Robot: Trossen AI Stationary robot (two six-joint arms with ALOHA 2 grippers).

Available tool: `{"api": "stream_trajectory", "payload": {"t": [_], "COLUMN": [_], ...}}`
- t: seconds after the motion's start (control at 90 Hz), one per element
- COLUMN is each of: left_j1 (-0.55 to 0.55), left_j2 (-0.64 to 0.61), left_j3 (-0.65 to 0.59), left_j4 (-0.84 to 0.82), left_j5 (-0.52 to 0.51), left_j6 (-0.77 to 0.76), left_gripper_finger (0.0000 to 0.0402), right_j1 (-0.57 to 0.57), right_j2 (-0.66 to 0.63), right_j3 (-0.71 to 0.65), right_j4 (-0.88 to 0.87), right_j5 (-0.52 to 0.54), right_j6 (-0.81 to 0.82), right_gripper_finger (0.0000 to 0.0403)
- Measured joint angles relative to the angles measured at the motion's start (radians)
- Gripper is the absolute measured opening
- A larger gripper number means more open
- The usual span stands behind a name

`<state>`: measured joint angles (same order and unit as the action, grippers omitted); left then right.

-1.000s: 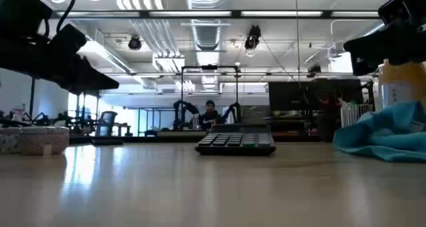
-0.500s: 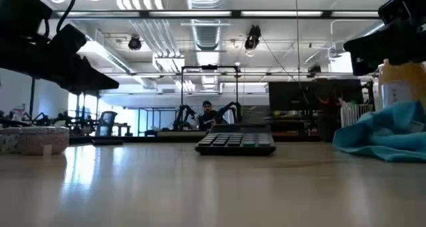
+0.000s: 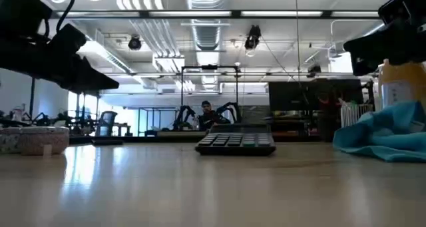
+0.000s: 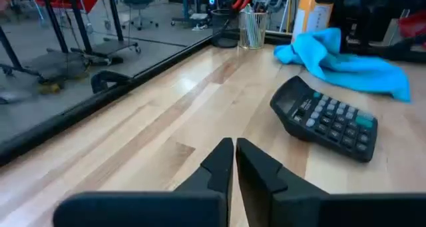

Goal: Apply microfiber cloth

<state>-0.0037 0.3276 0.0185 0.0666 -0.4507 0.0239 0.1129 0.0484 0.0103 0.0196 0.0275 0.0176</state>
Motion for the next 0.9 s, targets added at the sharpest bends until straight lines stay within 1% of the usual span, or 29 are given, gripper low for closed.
{"api": "stream_trajectory", "payload": {"t": [0.067, 0.156, 0.2, 0.244, 0.3, 0.367, 0.422, 0.456, 0.489, 0.589, 0.689, 0.722, 0.756, 0.811, 0.9], "left_j1": [0.000, 0.000, 0.000, 0.000, 0.000, 0.000, -0.001, 0.000, 0.000, 0.000, 0.000, 0.004, 0.012, 0.029, 0.063], "left_j2": [0.000, 0.000, 0.000, 0.000, 0.000, 0.000, 0.000, 0.000, 0.000, 0.001, 0.004, 0.008, 0.009, 0.013, 0.036], "left_j3": [0.000, 0.000, 0.000, 0.000, 0.000, 0.000, 0.000, 0.000, 0.000, 0.000, 0.000, 0.000, 0.000, 0.020, 0.085], "left_j4": [0.000, 0.000, 0.001, 0.005, 0.027, 0.068, 0.107, 0.128, 0.141, 0.155, 0.161, 0.162, 0.161, 0.096, -0.086], "left_j5": [-0.004, -0.005, -0.005, -0.004, 0.015, 0.061, 0.073, 0.071, 0.069, 0.070, 0.070, 0.053, 0.012, -0.070, -0.108], "left_j6": [0.141, 0.288, 0.328, 0.325, 0.227, 0.003, -0.186, -0.268, -0.316, -0.341, -0.321, -0.323, -0.342, -0.389, -0.432], "left_gripper_finger": [0.0005, 0.0006, 0.0006, 0.0005, 0.0005, 0.0004, 0.0005, 0.0006, 0.0006, 0.0005, 0.0004, 0.0003, 0.0002, 0.0001, 0.0001], "right_j1": [0.000, 0.000, 0.000, 0.000, 0.000, 0.000, 0.000, 0.000, 0.000, 0.000, 0.000, 0.000, 0.000, 0.000, 0.000], "right_j2": [0.000, 0.000, 0.000, 0.000, 0.000, 0.000, 0.000, 0.000, 0.001, 0.000, 0.001, 0.003, 0.011, 0.048, 0.134], "right_j3": [0.000, 0.000, 0.000, 0.000, 0.000, 0.000, 0.000, 0.000, 0.000, 0.000, 0.000, 0.000, 0.000, 0.000, 0.000], "right_j4": [0.000, 0.004, 0.012, 0.035, 0.077, 0.126, 0.155, 0.168, 0.192, 0.277, 0.327, 0.334, 0.333, 0.309, 0.314], "right_j5": [0.000, 0.000, 0.001, 0.002, 0.002, 0.002, 0.001, 0.010, 0.039, 0.167, 0.227, 0.255, 0.281, 0.298, 0.298], "right_j6": [-0.006, -0.017, -0.014, 0.008, 0.058, 0.138, 0.207, 0.217, 0.198, 0.123, 0.083, 0.089, 0.096, 0.106, 0.179], "right_gripper_finger": [0.0000, 0.0000, 0.0000, 0.0000, 0.0000, 0.0000, 0.0000, 0.0000, 0.0000, 0.0000, 0.0000, 0.0000, 0.0000, 0.0000, 0.0000]}}
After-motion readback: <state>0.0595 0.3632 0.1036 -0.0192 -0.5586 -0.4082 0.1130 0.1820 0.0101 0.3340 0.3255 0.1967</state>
